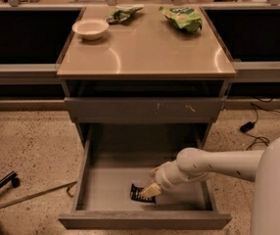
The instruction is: Place rxbar chocolate into middle drawer
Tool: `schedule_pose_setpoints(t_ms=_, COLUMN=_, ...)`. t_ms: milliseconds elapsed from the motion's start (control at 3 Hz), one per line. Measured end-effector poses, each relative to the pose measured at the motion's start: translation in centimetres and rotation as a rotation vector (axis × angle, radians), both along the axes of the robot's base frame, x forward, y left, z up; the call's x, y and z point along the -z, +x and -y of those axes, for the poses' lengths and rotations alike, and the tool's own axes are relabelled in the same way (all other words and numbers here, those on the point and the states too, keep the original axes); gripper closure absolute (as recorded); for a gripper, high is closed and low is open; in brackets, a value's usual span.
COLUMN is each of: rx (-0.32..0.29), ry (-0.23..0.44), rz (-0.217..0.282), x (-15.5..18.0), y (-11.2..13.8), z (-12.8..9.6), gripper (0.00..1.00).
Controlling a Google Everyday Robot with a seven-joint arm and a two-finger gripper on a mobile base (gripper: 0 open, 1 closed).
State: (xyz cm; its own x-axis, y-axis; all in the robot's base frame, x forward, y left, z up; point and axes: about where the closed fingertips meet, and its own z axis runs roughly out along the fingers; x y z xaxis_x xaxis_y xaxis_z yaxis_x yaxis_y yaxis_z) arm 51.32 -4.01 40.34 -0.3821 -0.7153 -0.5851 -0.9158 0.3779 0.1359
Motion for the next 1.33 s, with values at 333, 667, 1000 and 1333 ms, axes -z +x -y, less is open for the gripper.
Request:
schedule_pose_setpoints(t_ms=333, rx=0.000, ry=0.000, rz=0.000, x=0.0, y=0.0, z=0.0, gripper=0.00)
schedule_pose_setpoints(t_ms=667, rx=0.000, ry=0.000, rz=0.001, x=0.0, y=0.0, z=0.0, gripper=0.00)
schedule_pose_setpoints(t_ms=1000, rx=0.008, ry=0.005, rz=0.047, x=-1.2, y=0.6, z=1.0, gripper=0.00)
schedule_pose_setpoints(t_ms=1333, rx=0.029, ry=0.018, rz=0.139, x=-3.4, y=1.6, z=2.8, gripper=0.00)
